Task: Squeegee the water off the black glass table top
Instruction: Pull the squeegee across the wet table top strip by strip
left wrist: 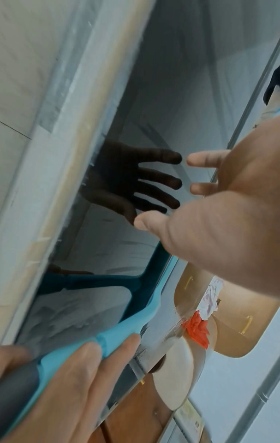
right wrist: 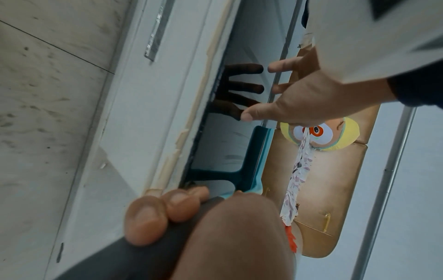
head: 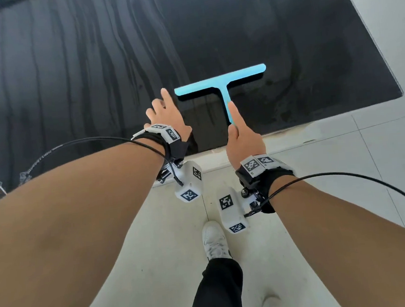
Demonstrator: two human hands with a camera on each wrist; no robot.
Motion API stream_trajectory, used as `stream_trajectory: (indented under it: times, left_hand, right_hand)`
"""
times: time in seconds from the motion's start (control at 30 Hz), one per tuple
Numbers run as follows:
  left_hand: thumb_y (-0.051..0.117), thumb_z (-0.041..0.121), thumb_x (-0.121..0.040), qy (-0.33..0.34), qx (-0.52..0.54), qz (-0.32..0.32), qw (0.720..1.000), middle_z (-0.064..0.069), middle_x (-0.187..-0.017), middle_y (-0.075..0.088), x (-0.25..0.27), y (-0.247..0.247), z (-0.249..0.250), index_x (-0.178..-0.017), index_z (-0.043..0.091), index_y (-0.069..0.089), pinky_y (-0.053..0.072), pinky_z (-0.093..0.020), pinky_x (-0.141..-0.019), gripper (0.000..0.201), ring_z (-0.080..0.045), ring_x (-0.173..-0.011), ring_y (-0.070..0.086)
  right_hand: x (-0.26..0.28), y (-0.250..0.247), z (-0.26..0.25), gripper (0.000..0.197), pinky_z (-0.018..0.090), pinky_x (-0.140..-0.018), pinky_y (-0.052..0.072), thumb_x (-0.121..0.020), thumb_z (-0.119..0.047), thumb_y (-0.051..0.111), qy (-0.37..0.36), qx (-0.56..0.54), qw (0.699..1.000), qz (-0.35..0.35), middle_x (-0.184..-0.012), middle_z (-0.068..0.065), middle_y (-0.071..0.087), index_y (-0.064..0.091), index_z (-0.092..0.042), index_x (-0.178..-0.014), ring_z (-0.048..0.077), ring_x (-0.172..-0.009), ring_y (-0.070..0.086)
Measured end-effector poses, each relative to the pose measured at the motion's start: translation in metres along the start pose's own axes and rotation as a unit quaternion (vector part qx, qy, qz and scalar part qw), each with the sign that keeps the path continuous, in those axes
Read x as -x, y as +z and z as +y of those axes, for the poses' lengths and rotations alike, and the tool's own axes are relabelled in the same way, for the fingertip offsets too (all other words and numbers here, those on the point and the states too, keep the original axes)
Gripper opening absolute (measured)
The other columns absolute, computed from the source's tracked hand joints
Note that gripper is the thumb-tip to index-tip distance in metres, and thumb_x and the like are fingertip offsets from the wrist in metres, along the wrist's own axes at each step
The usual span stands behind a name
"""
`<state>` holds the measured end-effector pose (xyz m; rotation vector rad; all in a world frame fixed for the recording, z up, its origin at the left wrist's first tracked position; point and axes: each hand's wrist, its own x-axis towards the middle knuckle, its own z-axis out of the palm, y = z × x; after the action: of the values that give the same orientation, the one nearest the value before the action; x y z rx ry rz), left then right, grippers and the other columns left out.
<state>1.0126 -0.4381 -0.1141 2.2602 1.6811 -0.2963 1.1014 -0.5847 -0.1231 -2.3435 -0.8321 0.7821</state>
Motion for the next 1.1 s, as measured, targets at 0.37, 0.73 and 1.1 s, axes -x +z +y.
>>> stream_trajectory:
  times: [0.37,0.73,1.1]
  left_hand:
    - [0.055,0.009,-0.083,0.012,-0.017,-0.058,0.998,-0.009,-0.15,0.028,0.088,0.026,-0.018,-0.144,0.013,0.029,0.036,-0.041,-0.102,0.066,-0.034,-0.13,0.035]
    - [0.051,0.009,-0.09,0.043,-0.053,-0.085,0.994,-0.011,-0.157,0.02,0.133,0.019,-0.011,-0.144,0.0,0.031,0.03,-0.035,-0.112,0.059,-0.026,-0.142,0.029]
    - [0.049,0.01,-0.087,0.058,-0.046,-0.147,0.986,-0.015,-0.143,0.043,0.167,-0.031,0.016,-0.139,0.005,0.041,0.041,-0.039,-0.102,0.053,-0.034,-0.128,0.046]
  right_hand:
    - [0.072,-0.027,0.049,0.051,0.029,-0.058,0.04,-0.105,-0.032,0.026,-0.006,0.007,1.0,-0.015,-0.072,0.002,0.055,0.013,-0.043,-0.153,0.013,-0.056,0.049]
    - [0.126,-0.067,0.059,0.05,0.039,-0.081,0.054,-0.106,-0.027,0.027,-0.015,0.024,0.997,-0.078,-0.093,0.0,0.058,0.017,-0.038,-0.153,0.019,-0.077,0.056]
    - [0.152,-0.142,0.052,0.051,0.03,-0.082,0.048,-0.101,-0.026,0.039,-0.033,0.156,0.973,-0.166,-0.127,0.001,0.061,0.031,-0.047,-0.147,0.021,-0.099,0.061]
